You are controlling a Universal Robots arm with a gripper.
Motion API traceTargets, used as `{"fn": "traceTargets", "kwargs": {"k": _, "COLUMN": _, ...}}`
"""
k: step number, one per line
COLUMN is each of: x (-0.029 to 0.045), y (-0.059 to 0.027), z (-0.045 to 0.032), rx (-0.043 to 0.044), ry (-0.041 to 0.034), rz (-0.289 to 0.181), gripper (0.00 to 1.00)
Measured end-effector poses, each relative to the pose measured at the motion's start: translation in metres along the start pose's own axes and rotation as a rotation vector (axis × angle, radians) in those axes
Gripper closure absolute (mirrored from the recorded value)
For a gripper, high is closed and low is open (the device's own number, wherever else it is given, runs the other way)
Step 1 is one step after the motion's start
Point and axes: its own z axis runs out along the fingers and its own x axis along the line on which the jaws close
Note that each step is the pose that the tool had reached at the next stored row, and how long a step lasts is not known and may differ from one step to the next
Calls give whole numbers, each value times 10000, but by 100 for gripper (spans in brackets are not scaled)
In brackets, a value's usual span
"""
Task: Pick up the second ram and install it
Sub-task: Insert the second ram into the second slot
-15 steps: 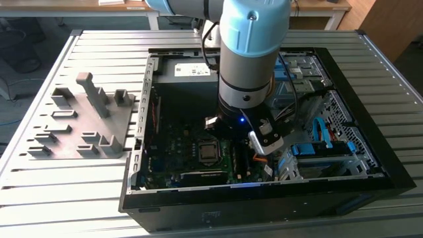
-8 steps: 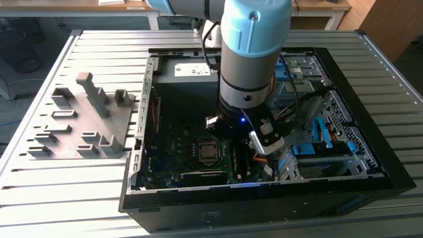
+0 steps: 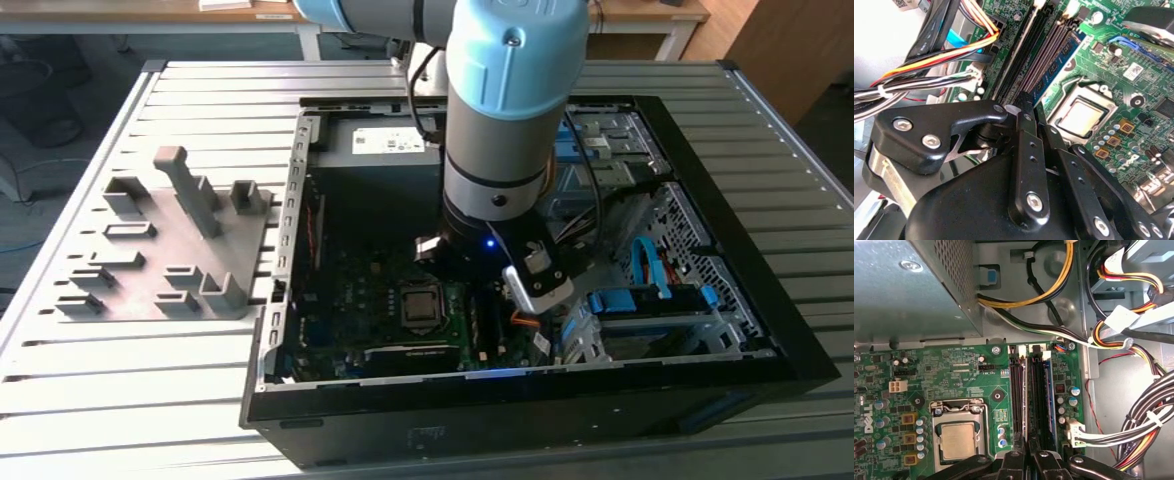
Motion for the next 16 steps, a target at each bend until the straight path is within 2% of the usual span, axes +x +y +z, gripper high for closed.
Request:
{"fn": "traceTargets", "kwargs": {"k": 5, "x": 1, "y": 0, "z": 3, "rx": 6, "ry": -2, "rz": -3, "gripper": 86}}
{"fn": "traceTargets", "kwargs": {"k": 12, "x": 11, "y": 2, "z": -45, "rx": 13, "ry": -38, "rz": -7, "gripper": 86}}
{"fn": "traceTargets", "kwargs": {"k": 16, "x": 15, "y": 1, "z": -47, "rx": 12, "ry": -41, "rz": -7, "gripper": 86}}
